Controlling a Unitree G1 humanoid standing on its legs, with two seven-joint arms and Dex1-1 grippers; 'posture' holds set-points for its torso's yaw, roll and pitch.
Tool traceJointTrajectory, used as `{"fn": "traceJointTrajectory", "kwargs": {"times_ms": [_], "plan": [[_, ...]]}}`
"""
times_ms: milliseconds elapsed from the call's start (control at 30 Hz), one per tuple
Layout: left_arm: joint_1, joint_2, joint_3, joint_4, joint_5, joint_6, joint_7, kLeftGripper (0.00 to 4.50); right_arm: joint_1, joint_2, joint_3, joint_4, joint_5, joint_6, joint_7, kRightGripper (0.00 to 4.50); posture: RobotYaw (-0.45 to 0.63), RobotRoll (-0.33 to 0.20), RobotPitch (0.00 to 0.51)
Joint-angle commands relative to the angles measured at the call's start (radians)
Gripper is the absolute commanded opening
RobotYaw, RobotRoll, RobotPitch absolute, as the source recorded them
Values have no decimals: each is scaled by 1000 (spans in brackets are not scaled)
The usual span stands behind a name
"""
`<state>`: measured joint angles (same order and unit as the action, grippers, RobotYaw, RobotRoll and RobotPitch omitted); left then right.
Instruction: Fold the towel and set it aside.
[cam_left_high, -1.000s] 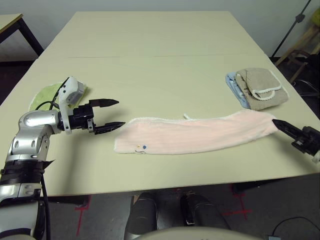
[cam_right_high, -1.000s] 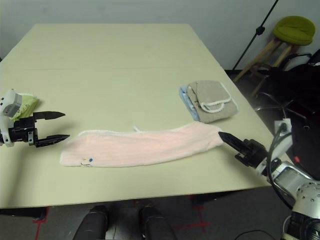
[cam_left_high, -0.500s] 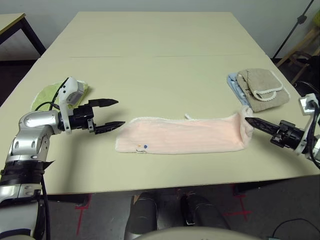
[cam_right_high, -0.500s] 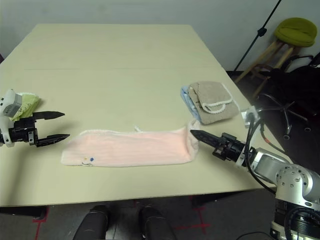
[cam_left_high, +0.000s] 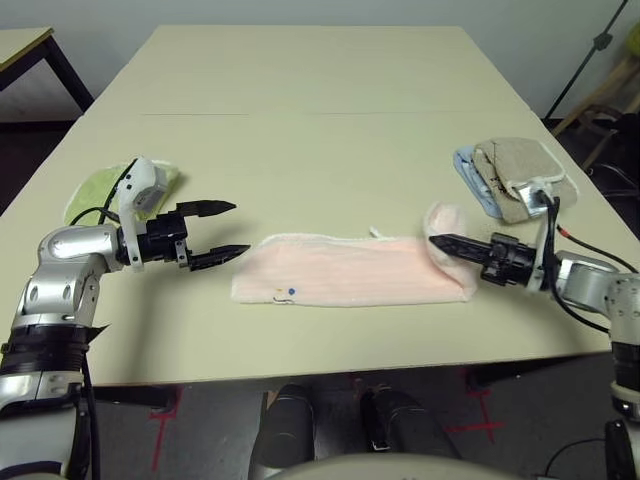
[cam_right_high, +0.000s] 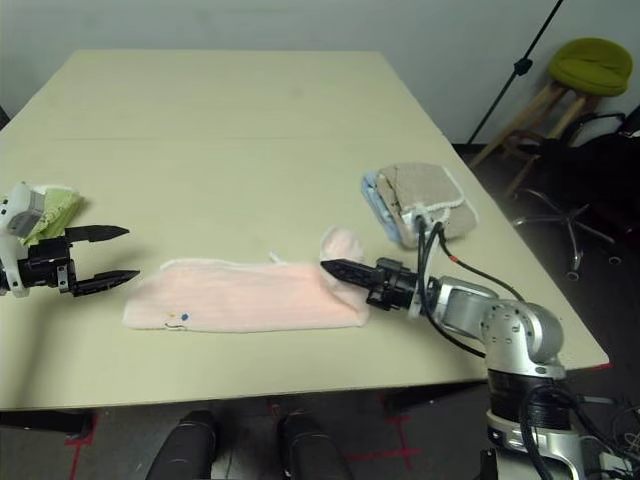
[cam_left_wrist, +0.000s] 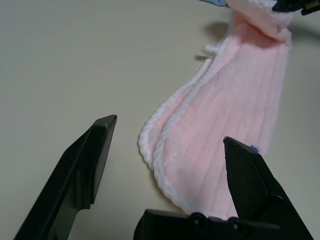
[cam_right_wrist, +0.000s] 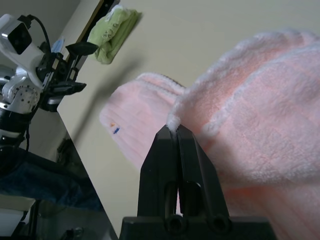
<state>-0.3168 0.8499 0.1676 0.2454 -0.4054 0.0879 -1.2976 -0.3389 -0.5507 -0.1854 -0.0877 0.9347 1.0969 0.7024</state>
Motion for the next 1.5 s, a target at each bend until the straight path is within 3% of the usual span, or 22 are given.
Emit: {"fn": "traceJointTrajectory", "kwargs": {"times_ms": [33, 300, 700, 833, 1167, 1267, 1400, 1500], "plan": [[22, 22, 22, -19, -11, 7, -10, 4500, 4, 11, 55, -10, -27, 3, 8, 20, 189, 0, 134], [1, 29, 22, -6, -7, 6, -6, 4500, -19, 52, 139, -10, -64, -9, 14, 20, 191, 0, 130], [-11, 26, 12, -3, -3, 11, -6, 4500, 12, 29, 218, -27, -143, -38, 60, 20, 184, 0, 131], [-22, 24, 7, 1, -1, 20, -5, 4500, 5, -9, 226, -61, -142, -25, 97, 1016, 175, 0, 133], [-107, 10, -21, -35, 16, 193, 102, 4500, -87, -309, 221, -163, -97, 8, 359, 4461, 155, 0, 131], [-142, 0, -31, -63, 10, 237, 132, 4500, -140, -354, 203, -97, -164, -76, 385, 4461, 157, 0, 132], [-215, -41, -63, -131, 12, 287, 194, 4500, -208, -378, 184, 136, -355, -345, 369, 4461, 154, 0, 134], [-279, -109, -111, -201, 8, 348, 254, 4500, -238, -335, 163, 268, -447, -504, 314, 4461, 157, 0, 136]]}}
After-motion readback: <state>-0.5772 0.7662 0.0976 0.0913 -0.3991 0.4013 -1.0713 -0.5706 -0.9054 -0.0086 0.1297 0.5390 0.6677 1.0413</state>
